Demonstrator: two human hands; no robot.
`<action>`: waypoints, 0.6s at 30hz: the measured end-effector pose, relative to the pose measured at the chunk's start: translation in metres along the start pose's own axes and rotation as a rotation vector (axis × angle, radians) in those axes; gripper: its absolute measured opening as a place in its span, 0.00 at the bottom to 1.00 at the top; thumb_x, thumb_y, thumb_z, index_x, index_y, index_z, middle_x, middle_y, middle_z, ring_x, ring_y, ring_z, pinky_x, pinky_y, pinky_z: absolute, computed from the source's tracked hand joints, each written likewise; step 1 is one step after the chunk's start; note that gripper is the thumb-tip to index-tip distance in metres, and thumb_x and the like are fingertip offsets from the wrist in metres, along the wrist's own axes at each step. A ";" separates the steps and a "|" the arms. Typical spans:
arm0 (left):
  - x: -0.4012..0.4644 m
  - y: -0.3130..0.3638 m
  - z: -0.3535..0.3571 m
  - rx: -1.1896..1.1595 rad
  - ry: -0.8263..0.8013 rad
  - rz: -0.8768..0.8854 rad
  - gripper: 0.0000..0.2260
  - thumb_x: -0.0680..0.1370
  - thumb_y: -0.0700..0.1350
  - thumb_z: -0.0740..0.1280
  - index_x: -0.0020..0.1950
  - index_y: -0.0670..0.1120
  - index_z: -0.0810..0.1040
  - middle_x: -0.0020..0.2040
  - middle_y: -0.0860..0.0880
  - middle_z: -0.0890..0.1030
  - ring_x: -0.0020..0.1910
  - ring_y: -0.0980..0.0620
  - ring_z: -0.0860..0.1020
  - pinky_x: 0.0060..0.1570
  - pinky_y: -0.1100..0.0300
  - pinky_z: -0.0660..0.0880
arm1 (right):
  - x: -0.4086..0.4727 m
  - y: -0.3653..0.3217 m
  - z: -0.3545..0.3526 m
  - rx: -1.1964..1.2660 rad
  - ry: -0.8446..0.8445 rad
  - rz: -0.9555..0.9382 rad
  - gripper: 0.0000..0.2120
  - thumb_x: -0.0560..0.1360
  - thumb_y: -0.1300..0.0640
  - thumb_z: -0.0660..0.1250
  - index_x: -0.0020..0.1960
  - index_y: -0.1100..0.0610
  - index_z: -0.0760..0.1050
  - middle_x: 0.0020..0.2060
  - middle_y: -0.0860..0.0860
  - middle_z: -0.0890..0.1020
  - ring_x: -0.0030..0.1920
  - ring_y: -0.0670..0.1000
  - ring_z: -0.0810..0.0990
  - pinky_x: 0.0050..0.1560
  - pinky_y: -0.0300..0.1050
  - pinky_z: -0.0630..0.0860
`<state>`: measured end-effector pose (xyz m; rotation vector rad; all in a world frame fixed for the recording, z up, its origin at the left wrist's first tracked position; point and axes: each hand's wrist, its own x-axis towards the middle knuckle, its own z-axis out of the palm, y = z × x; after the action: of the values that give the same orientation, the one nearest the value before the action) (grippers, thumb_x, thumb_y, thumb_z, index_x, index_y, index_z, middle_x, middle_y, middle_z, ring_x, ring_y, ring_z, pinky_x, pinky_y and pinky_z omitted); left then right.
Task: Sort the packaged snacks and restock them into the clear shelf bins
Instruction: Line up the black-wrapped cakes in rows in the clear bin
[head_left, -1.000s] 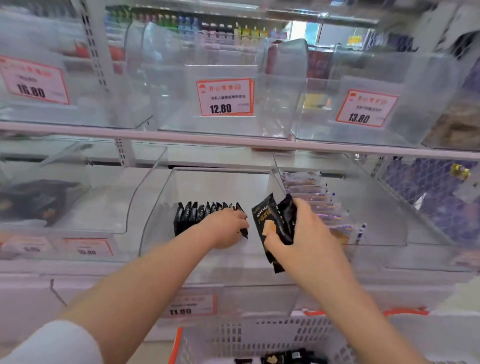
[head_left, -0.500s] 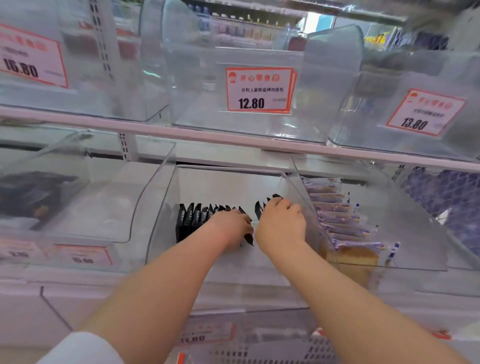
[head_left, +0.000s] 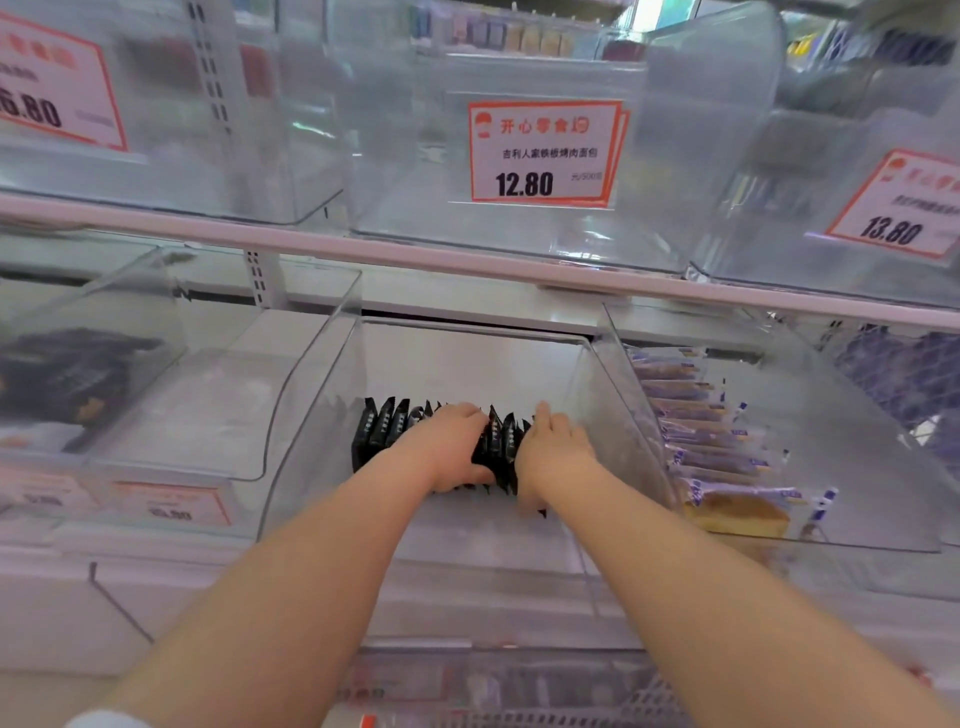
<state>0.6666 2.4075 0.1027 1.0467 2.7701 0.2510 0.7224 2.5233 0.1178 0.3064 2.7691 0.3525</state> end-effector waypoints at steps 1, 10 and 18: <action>0.002 0.000 0.001 0.007 0.021 -0.015 0.31 0.74 0.53 0.68 0.72 0.42 0.62 0.71 0.45 0.64 0.70 0.47 0.62 0.68 0.52 0.62 | -0.001 -0.001 0.003 0.041 0.094 0.000 0.29 0.77 0.58 0.59 0.74 0.65 0.51 0.72 0.62 0.55 0.70 0.60 0.59 0.67 0.48 0.60; 0.004 0.004 0.001 0.056 0.087 0.011 0.22 0.79 0.52 0.60 0.73 0.52 0.62 0.72 0.51 0.64 0.68 0.46 0.63 0.64 0.51 0.63 | 0.000 -0.001 0.010 0.247 0.260 -0.017 0.19 0.78 0.59 0.60 0.67 0.62 0.62 0.66 0.59 0.66 0.65 0.59 0.66 0.62 0.47 0.65; -0.006 0.011 -0.007 0.168 -0.085 0.035 0.29 0.78 0.48 0.63 0.75 0.46 0.55 0.75 0.47 0.58 0.72 0.44 0.60 0.68 0.48 0.62 | -0.002 0.008 0.002 0.171 0.214 -0.055 0.19 0.75 0.66 0.60 0.65 0.61 0.65 0.64 0.59 0.66 0.64 0.61 0.67 0.57 0.50 0.70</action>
<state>0.6764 2.4106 0.1120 1.1168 2.7364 -0.0220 0.7260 2.5303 0.1189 0.2458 3.0186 0.1423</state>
